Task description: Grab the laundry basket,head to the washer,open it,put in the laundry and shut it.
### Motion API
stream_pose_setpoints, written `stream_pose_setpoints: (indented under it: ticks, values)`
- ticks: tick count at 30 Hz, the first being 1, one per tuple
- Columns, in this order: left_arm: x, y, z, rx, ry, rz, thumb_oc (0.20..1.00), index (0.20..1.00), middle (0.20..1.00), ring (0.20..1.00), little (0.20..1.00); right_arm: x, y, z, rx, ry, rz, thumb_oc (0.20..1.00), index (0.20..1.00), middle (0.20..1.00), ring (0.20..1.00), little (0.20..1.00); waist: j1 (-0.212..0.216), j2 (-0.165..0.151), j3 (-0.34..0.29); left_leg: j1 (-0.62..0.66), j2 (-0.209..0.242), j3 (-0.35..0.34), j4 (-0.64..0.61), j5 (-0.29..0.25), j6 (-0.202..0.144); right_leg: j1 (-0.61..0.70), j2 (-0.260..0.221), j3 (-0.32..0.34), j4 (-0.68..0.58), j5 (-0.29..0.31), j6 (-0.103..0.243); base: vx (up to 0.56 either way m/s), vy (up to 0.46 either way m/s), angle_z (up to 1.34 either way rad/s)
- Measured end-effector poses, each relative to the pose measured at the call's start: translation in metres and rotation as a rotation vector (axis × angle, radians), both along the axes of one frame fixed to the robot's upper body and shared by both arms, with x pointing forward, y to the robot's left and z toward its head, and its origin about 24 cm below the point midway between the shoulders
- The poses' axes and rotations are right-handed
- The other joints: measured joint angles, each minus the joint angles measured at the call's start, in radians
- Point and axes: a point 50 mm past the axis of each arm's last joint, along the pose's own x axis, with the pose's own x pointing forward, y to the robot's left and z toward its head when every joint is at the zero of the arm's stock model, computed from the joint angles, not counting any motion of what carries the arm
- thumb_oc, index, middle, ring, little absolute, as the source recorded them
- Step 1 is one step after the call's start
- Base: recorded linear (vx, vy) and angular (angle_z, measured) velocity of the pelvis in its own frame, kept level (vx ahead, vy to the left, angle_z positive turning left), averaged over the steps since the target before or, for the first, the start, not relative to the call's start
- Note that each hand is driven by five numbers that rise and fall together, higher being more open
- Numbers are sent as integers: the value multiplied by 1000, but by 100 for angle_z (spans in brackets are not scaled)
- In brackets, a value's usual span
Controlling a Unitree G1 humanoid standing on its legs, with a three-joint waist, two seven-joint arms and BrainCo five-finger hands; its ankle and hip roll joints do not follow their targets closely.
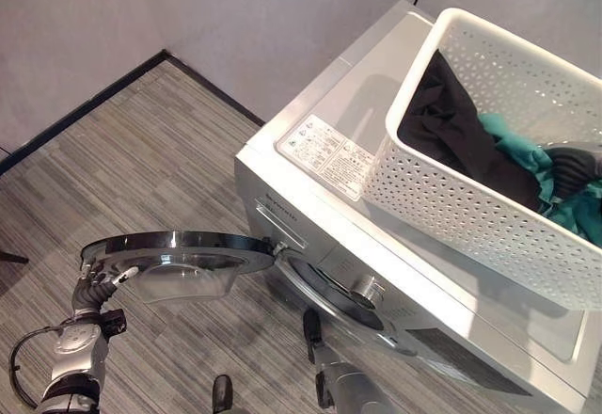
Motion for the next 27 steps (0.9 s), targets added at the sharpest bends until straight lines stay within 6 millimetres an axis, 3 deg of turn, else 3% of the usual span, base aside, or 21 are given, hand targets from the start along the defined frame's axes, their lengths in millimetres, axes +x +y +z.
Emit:
stream_pose_setpoints:
  ticks: [8,12,20,22,27]
  values:
    - [-4,-5,-10,-40,20,20,1000,1000,1000,1000,1000,-3,-3,2,17,-31,-10,200,200,200,200,200,0,9,-12,0,1,-1,0,0,0,0,0,-1,0,0,-1,1,4,0]
    - [-11,-11,-21,-69,50,26,1000,1000,1000,1000,1000,-13,-7,-2,101,-120,-13,200,200,200,200,200,-1,29,-26,2,0,0,0,0,0,1,0,-1,0,1,-1,12,43,0]
    - [-23,-13,-29,-89,75,49,1000,1000,1000,1000,1000,-21,-2,-10,247,-214,-6,200,200,200,200,200,-4,32,-30,26,2,6,0,-1,1,21,4,3,0,1,-1,22,13,-2]
    - [-37,-16,-41,-114,123,67,1000,1000,1000,1000,1000,-24,9,-6,348,-279,47,200,200,200,200,200,-8,41,-48,55,-1,26,0,-8,12,41,5,18,0,-3,2,55,30,-16]
    - [-60,-24,-59,-139,208,75,1000,1000,1000,1000,1000,-30,22,10,410,-390,114,200,200,200,200,200,-23,53,-74,102,-5,28,0,-16,18,87,-1,26,0,-11,7,25,14,-5]
